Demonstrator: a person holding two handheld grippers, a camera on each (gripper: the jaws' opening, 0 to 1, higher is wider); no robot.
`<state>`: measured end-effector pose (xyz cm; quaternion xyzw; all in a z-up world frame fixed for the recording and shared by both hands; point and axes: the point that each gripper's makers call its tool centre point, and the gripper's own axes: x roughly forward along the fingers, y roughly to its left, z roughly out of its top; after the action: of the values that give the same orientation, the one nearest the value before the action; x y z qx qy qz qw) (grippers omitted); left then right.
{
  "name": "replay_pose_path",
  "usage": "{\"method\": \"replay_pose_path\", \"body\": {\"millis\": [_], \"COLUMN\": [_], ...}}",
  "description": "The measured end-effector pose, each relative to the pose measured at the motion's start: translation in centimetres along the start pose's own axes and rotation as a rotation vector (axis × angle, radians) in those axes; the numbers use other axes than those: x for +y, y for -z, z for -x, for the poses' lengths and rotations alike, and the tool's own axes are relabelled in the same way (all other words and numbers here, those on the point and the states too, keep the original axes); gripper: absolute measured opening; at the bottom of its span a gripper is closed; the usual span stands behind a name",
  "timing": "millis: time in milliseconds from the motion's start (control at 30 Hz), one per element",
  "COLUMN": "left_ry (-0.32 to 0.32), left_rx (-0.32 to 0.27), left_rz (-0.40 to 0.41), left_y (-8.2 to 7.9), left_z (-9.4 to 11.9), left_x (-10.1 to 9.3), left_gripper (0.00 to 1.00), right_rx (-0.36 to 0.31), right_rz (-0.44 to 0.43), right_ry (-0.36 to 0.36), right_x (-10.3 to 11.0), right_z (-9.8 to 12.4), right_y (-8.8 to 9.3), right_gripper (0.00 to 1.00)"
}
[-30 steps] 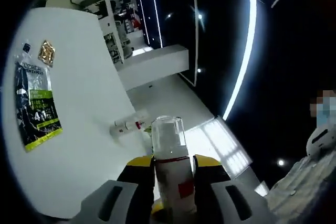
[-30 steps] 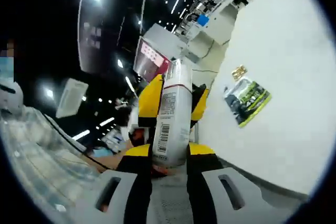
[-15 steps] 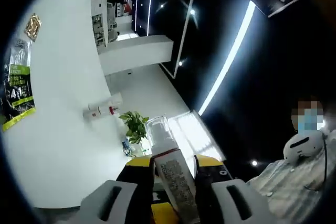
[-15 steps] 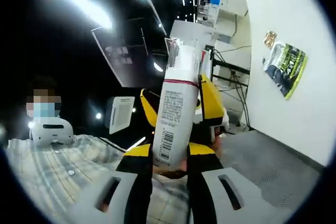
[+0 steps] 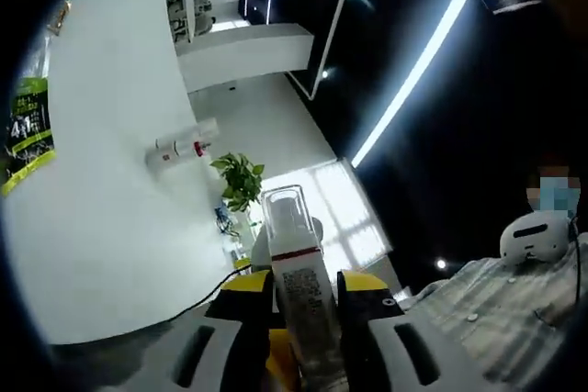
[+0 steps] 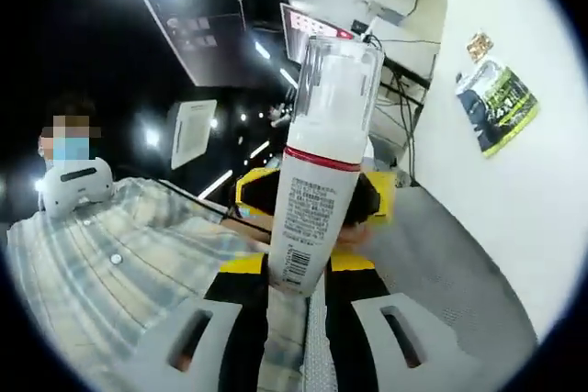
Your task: Arrange the skincare products in the storage area until every visible bottle or jar stands upright without overlapping.
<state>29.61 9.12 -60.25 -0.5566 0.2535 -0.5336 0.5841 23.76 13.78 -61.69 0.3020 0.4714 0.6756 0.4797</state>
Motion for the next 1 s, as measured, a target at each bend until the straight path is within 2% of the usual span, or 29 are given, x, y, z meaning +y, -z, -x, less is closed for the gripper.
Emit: {"method": "replay_pose_path", "body": {"millis": [167, 233, 300, 367, 433, 467, 500, 600, 700, 867, 1000], "left_ry": [0.01, 0.004, -0.024, -0.04, -0.074, -0.104, -0.107, -0.128, -0.159, -0.187, -0.228], "left_rx": [0.012, 0.007, -0.017, -0.04, -0.068, -0.071, -0.069, -0.072, -0.065, -0.055, -0.047], "left_rz": [-0.017, -0.024, -0.06, -0.062, -0.108, -0.133, -0.131, -0.142, -0.164, -0.178, -0.211], "left_y": [0.2, 0.0, -0.6, -1.2, -1.8, -1.9, -1.8, -1.9, -1.8, -1.6, -1.7], "left_z": [0.0, 0.2, 0.5, 1.1, 1.2, 1.3, 1.4, 1.4, 1.5, 1.5, 1.7], "left_x": [-0.1, -0.2, 0.2, 0.6, 1.1, 1.5, 1.5, 1.9, 2.4, 2.9, 3.6], "left_gripper": [0.26, 0.26, 0.25, 0.24, 0.23, 0.23, 0.22, 0.22, 0.22, 0.22, 0.22], "right_rx": [0.093, 0.106, 0.094, 0.042, -0.014, -0.032, -0.047, -0.133, -0.201, -0.286, -0.39], "right_rz": [-0.009, -0.007, 0.027, 0.087, 0.125, 0.129, 0.132, 0.098, 0.127, 0.151, 0.18], "right_ry": [-0.004, 0.002, 0.041, 0.077, 0.118, 0.136, 0.146, 0.133, 0.162, 0.225, 0.278], "right_x": [-0.1, -0.3, -1.1, -1.8, -2.5, -2.9, -3.1, -3.0, -3.2, -3.2, -3.0], "right_z": [-0.2, -0.5, -0.5, -0.6, -0.4, -0.2, 0.0, 0.4, 1.0, 2.5, 4.3], "right_y": [0.3, 0.2, -0.1, -0.8, -1.4, -1.5, -1.6, -2.0, -2.5, -3.0, -4.4], "right_gripper": [0.2, 0.2, 0.21, 0.21, 0.22, 0.22, 0.23, 0.26, 0.33, 0.51, 0.54]}}
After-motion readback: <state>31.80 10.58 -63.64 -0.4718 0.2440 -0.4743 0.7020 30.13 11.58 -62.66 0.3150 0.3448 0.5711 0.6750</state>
